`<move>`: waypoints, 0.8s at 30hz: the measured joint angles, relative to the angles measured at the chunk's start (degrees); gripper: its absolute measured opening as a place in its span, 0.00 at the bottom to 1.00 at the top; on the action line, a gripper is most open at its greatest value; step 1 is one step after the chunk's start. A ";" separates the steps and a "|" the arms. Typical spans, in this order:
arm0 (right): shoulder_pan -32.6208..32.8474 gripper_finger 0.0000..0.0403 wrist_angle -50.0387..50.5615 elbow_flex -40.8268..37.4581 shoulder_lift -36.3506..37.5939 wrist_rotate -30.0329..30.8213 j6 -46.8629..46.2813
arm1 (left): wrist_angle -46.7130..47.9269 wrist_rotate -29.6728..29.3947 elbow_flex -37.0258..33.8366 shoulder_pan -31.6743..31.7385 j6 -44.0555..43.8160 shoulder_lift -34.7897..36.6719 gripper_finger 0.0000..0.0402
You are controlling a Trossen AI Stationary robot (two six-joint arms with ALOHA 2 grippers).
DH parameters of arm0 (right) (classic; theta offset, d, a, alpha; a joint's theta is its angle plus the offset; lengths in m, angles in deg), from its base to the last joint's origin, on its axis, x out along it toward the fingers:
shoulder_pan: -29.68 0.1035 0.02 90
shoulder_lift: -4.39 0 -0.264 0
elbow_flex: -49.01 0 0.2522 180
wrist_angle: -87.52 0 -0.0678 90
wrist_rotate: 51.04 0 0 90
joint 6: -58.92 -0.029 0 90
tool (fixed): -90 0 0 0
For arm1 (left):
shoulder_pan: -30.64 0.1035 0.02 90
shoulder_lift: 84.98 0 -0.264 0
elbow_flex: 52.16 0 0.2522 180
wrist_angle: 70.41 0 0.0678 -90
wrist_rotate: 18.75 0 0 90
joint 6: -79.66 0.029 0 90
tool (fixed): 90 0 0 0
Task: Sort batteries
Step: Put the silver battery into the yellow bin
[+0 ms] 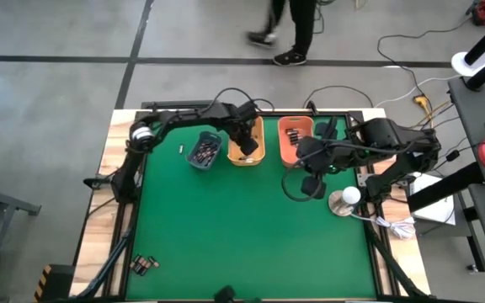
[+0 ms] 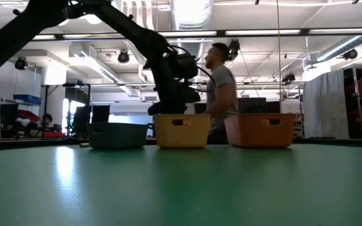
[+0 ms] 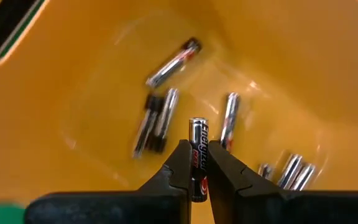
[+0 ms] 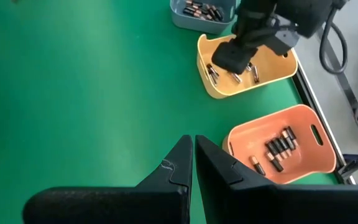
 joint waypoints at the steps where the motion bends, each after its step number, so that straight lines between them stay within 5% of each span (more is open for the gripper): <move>1: 0.00 0.03 0.02 0.00 0.11 0.01 0.40 | -0.09 0.00 0.43 -0.22 0.22 -0.34 0.02; 15: 0.00 0.03 -0.02 0.00 0.12 0.00 0.48 | -0.36 -3.03 1.63 -0.73 -2.65 -3.54 0.03; 24: 0.13 0.03 -0.04 0.00 0.10 -0.11 1.03 | -0.40 -5.51 1.63 -1.54 -2.44 -3.61 0.19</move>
